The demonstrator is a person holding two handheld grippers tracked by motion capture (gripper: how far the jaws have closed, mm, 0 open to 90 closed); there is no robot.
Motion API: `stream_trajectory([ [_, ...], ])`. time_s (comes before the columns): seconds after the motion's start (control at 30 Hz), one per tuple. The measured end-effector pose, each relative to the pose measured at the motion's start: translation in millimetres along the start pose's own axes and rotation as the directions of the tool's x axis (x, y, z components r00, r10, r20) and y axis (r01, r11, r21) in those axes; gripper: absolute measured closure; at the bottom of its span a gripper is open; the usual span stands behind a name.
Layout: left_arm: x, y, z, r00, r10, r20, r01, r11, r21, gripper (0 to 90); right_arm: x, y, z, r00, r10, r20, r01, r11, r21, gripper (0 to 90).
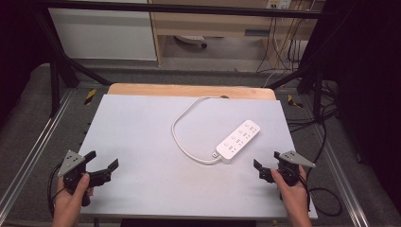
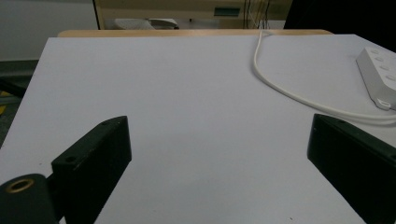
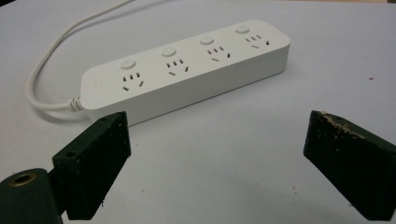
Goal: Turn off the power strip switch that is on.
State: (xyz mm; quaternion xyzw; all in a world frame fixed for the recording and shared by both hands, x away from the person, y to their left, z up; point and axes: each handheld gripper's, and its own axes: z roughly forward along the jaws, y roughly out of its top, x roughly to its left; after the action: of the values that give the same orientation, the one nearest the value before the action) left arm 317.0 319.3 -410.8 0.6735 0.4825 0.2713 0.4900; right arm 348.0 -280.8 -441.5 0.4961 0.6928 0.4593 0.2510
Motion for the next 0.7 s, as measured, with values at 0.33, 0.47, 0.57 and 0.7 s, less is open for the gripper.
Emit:
stream_trajectory([
  [0.33,-2.5,-0.5,1.6,0.9998,0.015,0.013,-0.015,0.9998,0.011,6.1,5.8,1.9,1.4,0.9999,-0.01,-0.007,0.01,0.999,0.035,4.6],
  [0.47,-3.5,-1.2,2.5,0.9998,0.015,0.013,-0.016,0.9997,0.017,6.0,8.1,7.3,-1.2,0.9997,-0.023,-0.013,0.024,0.999,0.033,4.4],
  [0.57,-3.7,-1.4,2.4,0.9998,0.016,0.015,-0.017,0.9997,0.019,6.0,10.9,11.9,-3.8,0.9993,-0.031,-0.021,0.032,0.999,0.027,4.3],
  [0.7,-4.0,-1.6,2.9,0.9998,0.016,0.015,-0.016,0.9997,0.02,5.8,13.0,16.5,-5.5,0.9989,-0.027,-0.037,0.028,0.999,0.015,3.6],
])
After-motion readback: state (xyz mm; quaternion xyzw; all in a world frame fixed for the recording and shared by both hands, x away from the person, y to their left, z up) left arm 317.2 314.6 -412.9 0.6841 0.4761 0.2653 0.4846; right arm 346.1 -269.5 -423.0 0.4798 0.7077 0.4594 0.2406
